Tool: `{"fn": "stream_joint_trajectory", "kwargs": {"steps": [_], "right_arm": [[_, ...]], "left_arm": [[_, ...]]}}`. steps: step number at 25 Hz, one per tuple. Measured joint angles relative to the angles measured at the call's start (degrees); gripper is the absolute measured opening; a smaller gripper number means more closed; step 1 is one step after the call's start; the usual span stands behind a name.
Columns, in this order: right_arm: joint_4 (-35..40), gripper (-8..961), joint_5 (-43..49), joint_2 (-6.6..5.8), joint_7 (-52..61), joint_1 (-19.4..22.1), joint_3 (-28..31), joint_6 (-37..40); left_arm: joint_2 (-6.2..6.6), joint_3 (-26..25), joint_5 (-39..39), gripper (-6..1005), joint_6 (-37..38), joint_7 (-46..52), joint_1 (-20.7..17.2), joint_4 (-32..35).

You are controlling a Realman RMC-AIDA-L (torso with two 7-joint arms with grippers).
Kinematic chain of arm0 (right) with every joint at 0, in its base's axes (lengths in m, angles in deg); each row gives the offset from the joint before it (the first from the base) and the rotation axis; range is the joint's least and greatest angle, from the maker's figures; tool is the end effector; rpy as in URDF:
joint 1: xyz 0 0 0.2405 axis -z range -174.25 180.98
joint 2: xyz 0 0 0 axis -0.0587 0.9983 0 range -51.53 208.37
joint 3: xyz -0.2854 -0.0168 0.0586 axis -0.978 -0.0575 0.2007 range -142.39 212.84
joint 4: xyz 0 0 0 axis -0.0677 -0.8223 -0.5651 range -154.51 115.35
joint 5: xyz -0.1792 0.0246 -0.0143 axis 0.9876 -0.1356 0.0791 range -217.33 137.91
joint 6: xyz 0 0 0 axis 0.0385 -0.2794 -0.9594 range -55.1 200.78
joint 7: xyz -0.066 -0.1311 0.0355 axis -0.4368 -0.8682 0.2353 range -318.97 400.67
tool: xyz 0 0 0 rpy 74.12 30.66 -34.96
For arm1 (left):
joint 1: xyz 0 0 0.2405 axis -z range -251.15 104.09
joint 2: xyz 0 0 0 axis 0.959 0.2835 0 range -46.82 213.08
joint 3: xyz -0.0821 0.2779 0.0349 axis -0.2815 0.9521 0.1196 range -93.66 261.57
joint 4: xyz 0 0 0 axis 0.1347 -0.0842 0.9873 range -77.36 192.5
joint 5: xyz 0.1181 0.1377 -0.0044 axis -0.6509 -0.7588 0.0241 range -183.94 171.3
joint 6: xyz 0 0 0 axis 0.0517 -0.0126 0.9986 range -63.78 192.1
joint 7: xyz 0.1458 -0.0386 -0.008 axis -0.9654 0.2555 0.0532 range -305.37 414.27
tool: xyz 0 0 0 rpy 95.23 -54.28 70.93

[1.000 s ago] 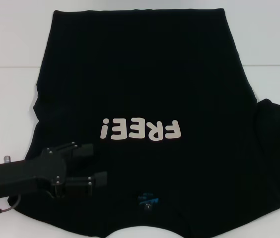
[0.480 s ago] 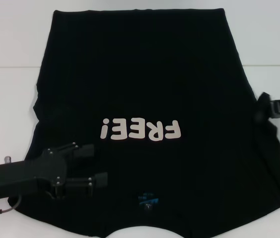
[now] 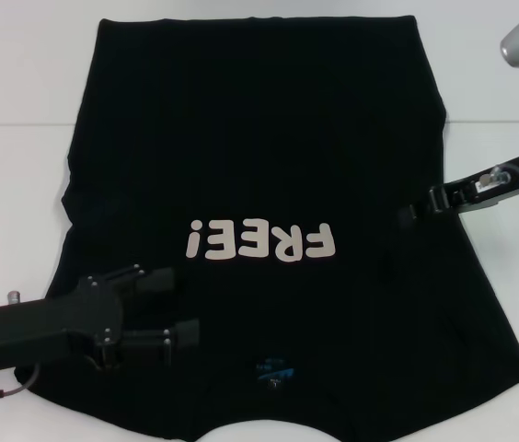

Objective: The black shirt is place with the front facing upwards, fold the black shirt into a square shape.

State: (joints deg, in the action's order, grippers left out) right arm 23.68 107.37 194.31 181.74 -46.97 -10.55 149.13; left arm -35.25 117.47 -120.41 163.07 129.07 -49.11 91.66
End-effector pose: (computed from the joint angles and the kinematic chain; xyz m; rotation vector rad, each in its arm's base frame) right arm 0.2270 0.4273 -0.0072 -2.3906 1.3926 -0.0014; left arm -0.2916 0.2803 -0.0149 -2.6973 -0.6941 -0.8900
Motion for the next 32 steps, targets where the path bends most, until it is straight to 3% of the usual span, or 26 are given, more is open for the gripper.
{"fn": "stream_joint_trajectory", "kwargs": {"steps": [2,6,9,12,16,19,23,26,32], "right_arm": [[-0.19,47,-0.59,0.25,-0.27,0.1,0.15,-0.12],[-0.24,211,-5.19,-0.1,-2.75,1.96,0.74,0.03],[-1.07,333,-12.46,-0.93,-10.19,4.95,2.08,1.99],[-3.1,455,-21.44,-1.62,-25.23,9.21,2.84,6.63],[-3.81,708,-27.9,-0.33,-45.18,15.44,2.88,9.83],[-3.64,760,-29.67,1.39,-54.55,18.88,2.94,9.91],[-3.81,794,-29.42,2.63,-58.3,20.09,2.74,9.54],[-4.5,794,-29.06,2.85,-59.09,20.21,2.42,9.42],[-6.1,794,-28.92,2.91,-60.66,20.04,2.34,8.98]], "left_arm": [[-0.04,-0.06,0.2,941,-0.08,0.0,-0.13,0.0],[-0.05,-0.64,0.29,940,-0.03,0.82,-0.18,-0.04],[0.43,-2.37,0.34,939,0.34,7.85,-0.16,0.2],[3.03,-3.39,-0.06,938,0.44,20.15,0.21,0.44],[7.08,-3.34,-2.15,937,0.44,35.71,0.54,0.91],[8.29,-3.33,-6.92,936,0.52,45.62,0.55,4.72],[8.54,-3.41,-18.04,935,-0.23,58.94,1.29,11.9],[8.59,-3.43,-23.52,934,-0.52,65.02,2.37,13.51],[7.93,-3.32,-31.03,933,-3.48,67.35,4.1,13.39]]}}
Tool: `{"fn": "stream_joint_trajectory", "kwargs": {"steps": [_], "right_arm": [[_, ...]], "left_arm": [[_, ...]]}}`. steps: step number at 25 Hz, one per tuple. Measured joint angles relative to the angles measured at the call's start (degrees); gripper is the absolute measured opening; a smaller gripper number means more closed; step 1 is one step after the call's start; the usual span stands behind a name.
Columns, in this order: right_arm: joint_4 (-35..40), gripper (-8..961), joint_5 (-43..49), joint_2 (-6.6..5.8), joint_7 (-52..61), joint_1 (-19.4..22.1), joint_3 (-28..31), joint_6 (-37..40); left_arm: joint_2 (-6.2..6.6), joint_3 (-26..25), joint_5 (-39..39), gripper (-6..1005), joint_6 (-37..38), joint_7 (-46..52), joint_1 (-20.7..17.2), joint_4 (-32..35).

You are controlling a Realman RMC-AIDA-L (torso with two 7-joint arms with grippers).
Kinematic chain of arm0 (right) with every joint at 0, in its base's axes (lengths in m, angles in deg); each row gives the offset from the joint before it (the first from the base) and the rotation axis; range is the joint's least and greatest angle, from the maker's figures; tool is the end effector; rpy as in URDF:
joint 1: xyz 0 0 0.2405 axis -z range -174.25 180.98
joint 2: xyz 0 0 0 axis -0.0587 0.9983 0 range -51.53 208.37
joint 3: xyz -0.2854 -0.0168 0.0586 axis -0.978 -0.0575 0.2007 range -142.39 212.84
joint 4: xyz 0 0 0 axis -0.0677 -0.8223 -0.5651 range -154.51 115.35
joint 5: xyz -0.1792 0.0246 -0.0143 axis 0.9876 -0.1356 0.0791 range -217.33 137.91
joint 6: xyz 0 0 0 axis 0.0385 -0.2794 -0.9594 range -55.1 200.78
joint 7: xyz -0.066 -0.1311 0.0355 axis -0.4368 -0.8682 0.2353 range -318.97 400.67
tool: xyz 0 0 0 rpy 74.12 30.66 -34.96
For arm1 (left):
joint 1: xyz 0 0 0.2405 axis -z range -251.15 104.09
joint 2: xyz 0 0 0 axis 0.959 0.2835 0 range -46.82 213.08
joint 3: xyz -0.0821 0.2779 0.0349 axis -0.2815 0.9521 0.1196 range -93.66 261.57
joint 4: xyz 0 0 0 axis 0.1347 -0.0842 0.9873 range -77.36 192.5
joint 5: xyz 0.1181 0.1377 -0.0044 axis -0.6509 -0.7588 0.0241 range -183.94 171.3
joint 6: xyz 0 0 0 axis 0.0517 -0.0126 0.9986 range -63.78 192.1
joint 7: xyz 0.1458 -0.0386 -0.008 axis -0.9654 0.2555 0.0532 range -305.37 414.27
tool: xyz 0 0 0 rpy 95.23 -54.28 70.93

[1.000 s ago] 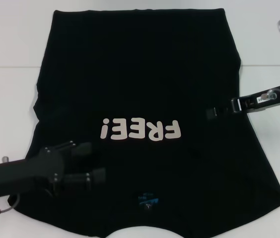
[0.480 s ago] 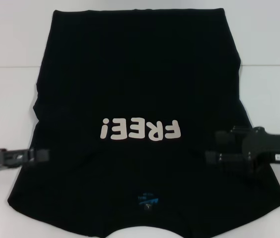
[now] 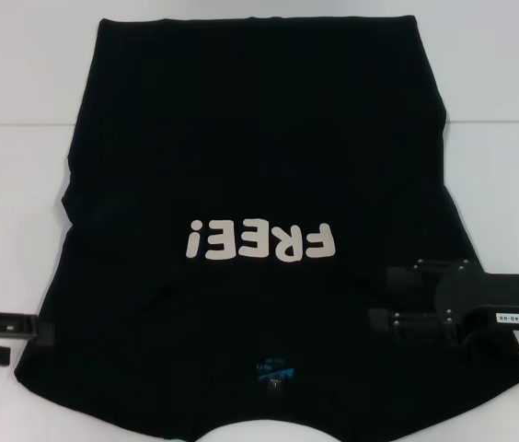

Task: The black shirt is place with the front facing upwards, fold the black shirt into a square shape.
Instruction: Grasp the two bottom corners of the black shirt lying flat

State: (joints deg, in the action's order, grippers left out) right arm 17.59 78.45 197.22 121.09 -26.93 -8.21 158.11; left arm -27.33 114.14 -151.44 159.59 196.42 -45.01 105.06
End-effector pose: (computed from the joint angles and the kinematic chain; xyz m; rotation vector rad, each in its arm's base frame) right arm 0.2809 0.3239 -0.0367 -2.7771 0.6520 0.5341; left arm -0.3604 0.3033 0.0590 -2.0505 -2.0142 -0.1591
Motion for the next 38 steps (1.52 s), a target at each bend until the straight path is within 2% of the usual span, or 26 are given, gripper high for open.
{"fn": "stream_joint_trajectory", "kwargs": {"steps": [6,18,38], "right_arm": [[-0.06,793,0.02,-0.13,-0.01,-0.03,-0.07,0.26],[-0.08,793,0.01,-0.33,0.54,-0.24,-0.07,0.56],[-0.08,792,-0.04,-0.32,0.93,-0.03,0.06,1.06]], "left_arm": [[0.19,0.12,-1.69,931,-2.13,-0.22,0.92,-2.7],[0.19,0.82,-3.04,928,-4.58,-0.29,0.79,-3.94],[-0.04,0.27,-2.08,922,-3.84,-1.87,3.88,-9.17]]}}
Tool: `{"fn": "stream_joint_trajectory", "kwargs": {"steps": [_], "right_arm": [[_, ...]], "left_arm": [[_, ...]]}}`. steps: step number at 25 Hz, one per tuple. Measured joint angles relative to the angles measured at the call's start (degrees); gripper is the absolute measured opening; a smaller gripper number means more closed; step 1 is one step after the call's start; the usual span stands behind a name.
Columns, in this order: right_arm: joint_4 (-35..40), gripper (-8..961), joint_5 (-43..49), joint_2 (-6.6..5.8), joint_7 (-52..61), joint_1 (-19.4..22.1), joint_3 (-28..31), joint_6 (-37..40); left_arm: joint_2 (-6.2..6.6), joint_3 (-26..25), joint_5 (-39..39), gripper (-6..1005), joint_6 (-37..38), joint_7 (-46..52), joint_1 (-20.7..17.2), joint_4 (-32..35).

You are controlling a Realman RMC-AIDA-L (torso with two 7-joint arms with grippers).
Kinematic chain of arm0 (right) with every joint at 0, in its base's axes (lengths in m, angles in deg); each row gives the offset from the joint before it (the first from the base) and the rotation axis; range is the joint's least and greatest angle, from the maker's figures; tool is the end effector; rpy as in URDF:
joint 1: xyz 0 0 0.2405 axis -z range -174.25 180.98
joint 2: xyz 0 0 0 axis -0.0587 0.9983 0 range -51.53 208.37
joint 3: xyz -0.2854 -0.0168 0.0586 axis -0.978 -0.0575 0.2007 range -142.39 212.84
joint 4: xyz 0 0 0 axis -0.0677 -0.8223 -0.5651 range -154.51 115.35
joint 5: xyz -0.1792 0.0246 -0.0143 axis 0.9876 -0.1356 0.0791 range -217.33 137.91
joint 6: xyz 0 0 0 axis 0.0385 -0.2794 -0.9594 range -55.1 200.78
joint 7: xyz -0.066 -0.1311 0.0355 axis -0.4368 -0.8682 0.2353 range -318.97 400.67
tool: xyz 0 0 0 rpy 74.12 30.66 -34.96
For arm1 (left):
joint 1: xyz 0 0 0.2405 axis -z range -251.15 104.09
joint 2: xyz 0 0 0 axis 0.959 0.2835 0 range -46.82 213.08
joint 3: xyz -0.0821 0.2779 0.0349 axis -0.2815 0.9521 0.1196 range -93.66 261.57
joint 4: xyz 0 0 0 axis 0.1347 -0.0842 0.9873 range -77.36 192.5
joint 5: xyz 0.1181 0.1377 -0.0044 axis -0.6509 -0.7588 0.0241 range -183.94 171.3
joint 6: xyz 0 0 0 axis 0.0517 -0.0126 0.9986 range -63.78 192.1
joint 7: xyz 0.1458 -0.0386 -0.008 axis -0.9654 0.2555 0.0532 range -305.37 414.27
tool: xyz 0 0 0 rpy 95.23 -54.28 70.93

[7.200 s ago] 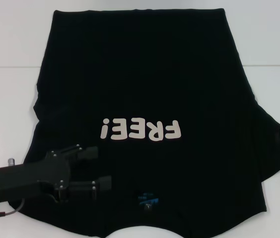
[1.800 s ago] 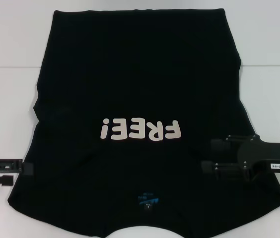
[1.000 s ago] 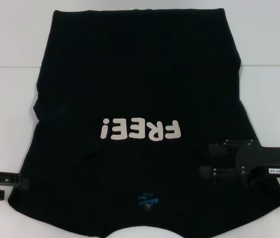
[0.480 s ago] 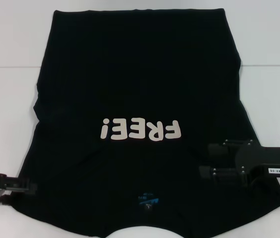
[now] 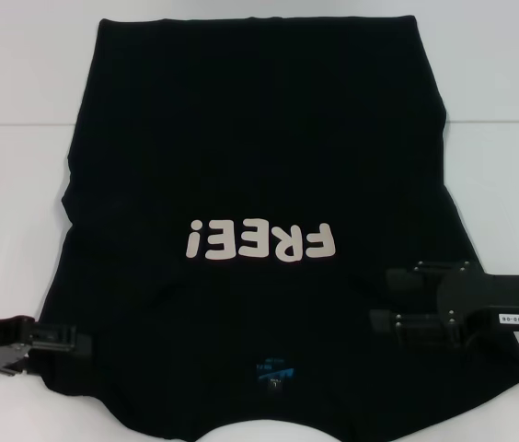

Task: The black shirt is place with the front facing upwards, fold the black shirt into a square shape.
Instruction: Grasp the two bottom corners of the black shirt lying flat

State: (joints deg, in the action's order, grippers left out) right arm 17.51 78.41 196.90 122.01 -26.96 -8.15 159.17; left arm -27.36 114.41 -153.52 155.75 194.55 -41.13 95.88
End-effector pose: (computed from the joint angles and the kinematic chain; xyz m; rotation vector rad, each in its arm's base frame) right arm 0.2804 0.3225 -0.0346 -2.7868 0.6717 0.5460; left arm -0.3529 0.3137 0.0316 -2.1118 -2.0541 -0.1217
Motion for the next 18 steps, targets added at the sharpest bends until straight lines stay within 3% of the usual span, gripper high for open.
{"fn": "stream_joint_trajectory", "kwargs": {"steps": [5,18], "right_arm": [[0.0,792,0.0,-0.05,0.66,-0.09,0.14,0.02],[0.0,791,0.0,-0.26,1.38,-0.27,-0.18,0.19]], "left_arm": [[-0.05,0.16,-0.35,921,-1.44,0.08,-0.33,0.71],[-0.05,0.89,-0.93,590,-2.87,-0.11,-0.33,1.02]]}}
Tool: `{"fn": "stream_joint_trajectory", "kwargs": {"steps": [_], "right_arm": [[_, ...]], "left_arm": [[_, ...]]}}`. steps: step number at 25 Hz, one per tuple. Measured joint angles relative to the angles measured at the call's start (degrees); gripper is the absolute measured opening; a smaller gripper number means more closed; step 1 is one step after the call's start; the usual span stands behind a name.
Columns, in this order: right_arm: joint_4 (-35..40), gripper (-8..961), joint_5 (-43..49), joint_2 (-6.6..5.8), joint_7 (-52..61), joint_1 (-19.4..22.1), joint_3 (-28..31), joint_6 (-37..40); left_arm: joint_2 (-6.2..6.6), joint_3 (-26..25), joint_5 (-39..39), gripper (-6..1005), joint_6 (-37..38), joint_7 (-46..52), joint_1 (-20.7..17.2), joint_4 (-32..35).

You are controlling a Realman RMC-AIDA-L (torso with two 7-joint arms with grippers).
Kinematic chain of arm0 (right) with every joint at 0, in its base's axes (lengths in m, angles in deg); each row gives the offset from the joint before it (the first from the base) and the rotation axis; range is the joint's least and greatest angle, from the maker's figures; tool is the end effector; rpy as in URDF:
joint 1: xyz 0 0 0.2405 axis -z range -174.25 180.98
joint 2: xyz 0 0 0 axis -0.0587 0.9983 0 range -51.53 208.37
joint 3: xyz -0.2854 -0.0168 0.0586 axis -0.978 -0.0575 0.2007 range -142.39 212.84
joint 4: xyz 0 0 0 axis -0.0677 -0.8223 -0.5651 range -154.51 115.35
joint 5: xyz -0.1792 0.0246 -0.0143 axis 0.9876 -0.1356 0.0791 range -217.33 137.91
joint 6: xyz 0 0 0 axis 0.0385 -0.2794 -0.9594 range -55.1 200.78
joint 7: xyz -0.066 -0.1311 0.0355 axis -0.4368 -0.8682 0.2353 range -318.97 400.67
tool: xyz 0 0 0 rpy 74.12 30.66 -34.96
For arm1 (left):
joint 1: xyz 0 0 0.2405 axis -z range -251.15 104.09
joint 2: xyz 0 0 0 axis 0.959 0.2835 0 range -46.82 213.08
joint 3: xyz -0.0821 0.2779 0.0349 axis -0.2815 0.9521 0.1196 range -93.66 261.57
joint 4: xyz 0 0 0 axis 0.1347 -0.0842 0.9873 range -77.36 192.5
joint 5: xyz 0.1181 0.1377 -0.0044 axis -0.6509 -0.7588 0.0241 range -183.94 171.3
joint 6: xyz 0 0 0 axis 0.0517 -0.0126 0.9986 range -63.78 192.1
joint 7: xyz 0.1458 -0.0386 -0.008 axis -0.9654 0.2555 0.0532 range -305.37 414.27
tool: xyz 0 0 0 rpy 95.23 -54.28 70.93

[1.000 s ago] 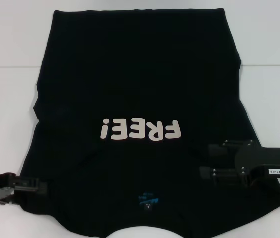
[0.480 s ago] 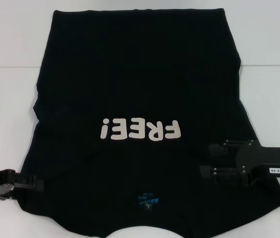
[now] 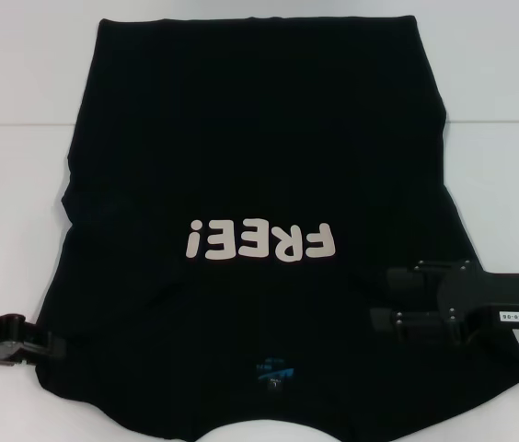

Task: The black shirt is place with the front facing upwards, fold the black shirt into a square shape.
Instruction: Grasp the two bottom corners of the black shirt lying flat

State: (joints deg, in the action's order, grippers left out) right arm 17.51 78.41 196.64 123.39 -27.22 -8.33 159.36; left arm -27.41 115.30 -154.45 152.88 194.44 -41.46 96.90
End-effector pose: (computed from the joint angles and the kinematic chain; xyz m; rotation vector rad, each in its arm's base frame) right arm 0.2796 0.3238 -0.0332 -2.7884 0.6966 0.5463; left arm -0.3607 0.3174 0.0350 -2.0770 -2.0020 -0.0839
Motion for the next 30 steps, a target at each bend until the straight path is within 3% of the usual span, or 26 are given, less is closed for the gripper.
{"fn": "stream_joint_trajectory", "kwargs": {"steps": [4,9,12,16,21,23,25,30], "right_arm": [[0.0,791,0.0,0.05,0.0,-0.1,0.15,0.0],[0.09,791,0.0,-0.04,0.51,-0.18,0.39,0.0],[1.13,791,0.06,-0.61,5.16,-0.29,0.21,-0.34],[4.2,791,3.44,-3.14,18.65,-1.88,-0.04,-0.41],[7.21,790,14.99,-8.2,41.42,-6.68,-0.06,2.31],[7.3,790,21.13,-9.67,48.93,-8.69,0.22,4.72],[7.46,790,27.05,-10.3,54.1,-10.28,0.9,7.38],[7.89,789,34.39,-10.03,56.73,-11.27,1.73,10.08]], "left_arm": [[-0.01,0.19,-0.38,504,0.01,0.0,0.16,0.08],[-0.01,0.18,-0.4,296,0.15,0.01,0.18,0.3],[0.19,0.14,-0.34,66,0.49,-0.07,0.19,0.08],[0.36,0.18,-0.1,25,1.55,-0.49,0.41,0.01],[0.52,0.14,0.04,15,3.66,-0.6,1.22,0.22],[0.68,-0.05,0.08,15,4.61,-0.83,1.57,0.26],[0.83,-0.24,0.12,16,5.11,-1.23,1.75,0.31],[0.87,-0.3,0.14,16,5.13,-1.89,1.82,0.3]]}}
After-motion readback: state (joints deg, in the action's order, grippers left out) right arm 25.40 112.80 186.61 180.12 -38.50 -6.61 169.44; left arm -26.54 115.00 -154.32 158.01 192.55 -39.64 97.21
